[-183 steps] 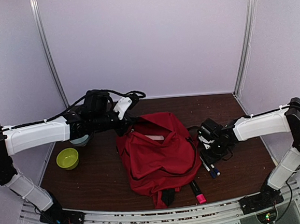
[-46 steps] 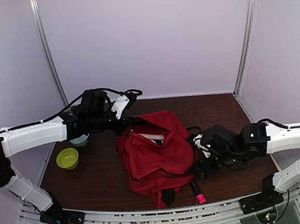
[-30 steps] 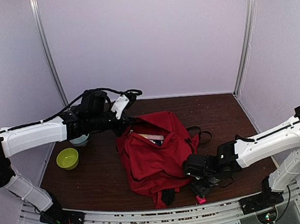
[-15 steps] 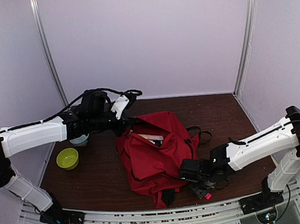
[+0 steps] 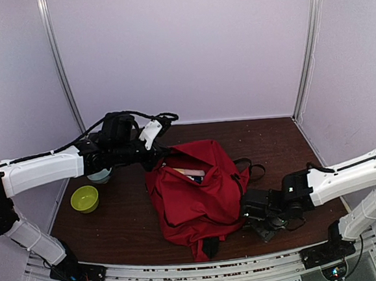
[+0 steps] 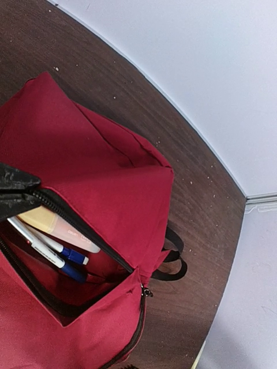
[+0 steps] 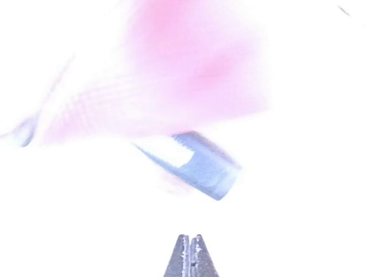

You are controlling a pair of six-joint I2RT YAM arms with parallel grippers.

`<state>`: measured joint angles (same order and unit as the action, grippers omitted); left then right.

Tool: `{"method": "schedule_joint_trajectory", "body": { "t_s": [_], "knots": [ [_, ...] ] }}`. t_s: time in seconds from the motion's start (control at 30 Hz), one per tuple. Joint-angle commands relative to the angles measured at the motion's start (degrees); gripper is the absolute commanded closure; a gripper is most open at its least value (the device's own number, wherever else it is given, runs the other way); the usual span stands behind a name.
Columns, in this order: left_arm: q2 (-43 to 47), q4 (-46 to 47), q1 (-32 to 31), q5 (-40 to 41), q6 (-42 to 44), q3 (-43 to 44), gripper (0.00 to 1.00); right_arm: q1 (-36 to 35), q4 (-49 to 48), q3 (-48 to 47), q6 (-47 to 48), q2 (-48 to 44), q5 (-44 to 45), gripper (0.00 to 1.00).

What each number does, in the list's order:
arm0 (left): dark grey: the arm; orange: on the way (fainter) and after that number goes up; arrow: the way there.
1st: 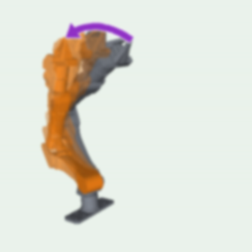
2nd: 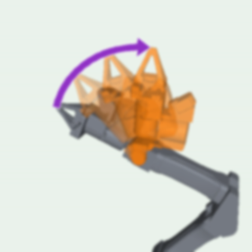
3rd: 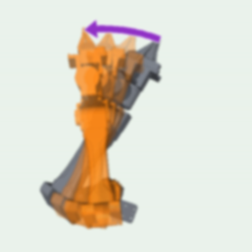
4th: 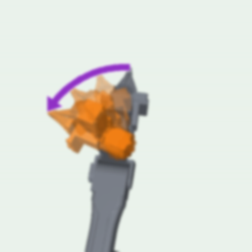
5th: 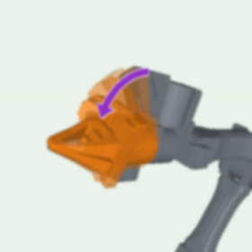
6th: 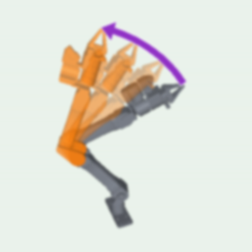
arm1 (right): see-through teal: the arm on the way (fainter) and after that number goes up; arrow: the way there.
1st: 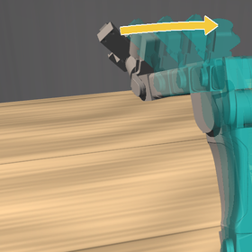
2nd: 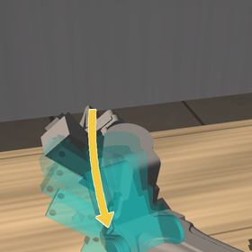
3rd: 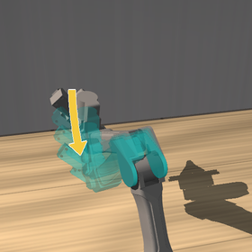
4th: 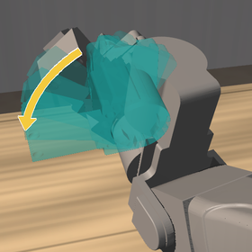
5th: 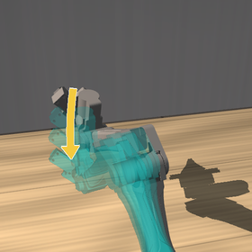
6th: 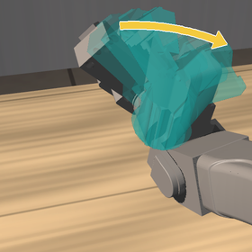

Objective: Pack the student bag
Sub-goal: Pick up the pen from the corner of the board.

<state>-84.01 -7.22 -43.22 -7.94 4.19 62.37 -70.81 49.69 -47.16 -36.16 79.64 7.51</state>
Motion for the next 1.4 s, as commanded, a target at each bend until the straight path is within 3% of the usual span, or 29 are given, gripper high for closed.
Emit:
{"method": "schedule_joint_trajectory", "body": {
  "t_s": [0.0, 0.1, 0.23, 0.37, 0.57, 0.73, 0.9, 1.07, 1.37],
  "knots": [
    [-0.05, 4.57, 0.07, -0.73, 0.66, 2.39, 1.00, 2.81, -0.09, 2.18, 2.34, -7.66, -2.00, 0.88],
    [-0.28, 4.47, 0.05, -0.89, 0.67, 2.30, 1.00, 5.61, -2.18, 1.38, 5.78, -7.47, -4.83, 0.63],
    [0.63, 3.67, 0.07, -0.55, 1.18, 1.96, 1.00, 12.61, -4.89, 1.38, 9.98, -3.52, -10.62, 0.46],
    [2.50, 4.14, 0.07, 0.08, 1.94, -0.08, 1.00, 13.57, -7.19, 1.90, 15.15, -0.56, -13.89, 0.30],
    [2.71, 4.45, 0.02, -0.48, 2.07, -0.53, 1.00, 13.25, -7.60, 0.96, 17.24, 7.44, -17.54, 0.22],
    [2.72, 4.70, 0.05, -0.94, 2.15, -0.68, 1.00, 9.94, -3.18, 1.33, 13.97, 10.95, -6.00, 0.28],
    [2.24, 5.15, 0.06, -1.25, 1.96, -0.68, 1.00, 9.03, -4.73, 3.15, 10.69, 11.28, -6.28, 0.61],
    [2.09, 5.01, 0.07, -1.30, 1.96, -0.62, 1.00, 8.70, -2.61, 3.46, 9.20, 9.09, -4.35, 0.78],
    [1.84, 5.69, 0.07, -1.16, 1.55, -0.85, 1.00, 10.19, 1.02, 5.54, 3.00, -1.21, -1.67, 0.88]
  ]
}}
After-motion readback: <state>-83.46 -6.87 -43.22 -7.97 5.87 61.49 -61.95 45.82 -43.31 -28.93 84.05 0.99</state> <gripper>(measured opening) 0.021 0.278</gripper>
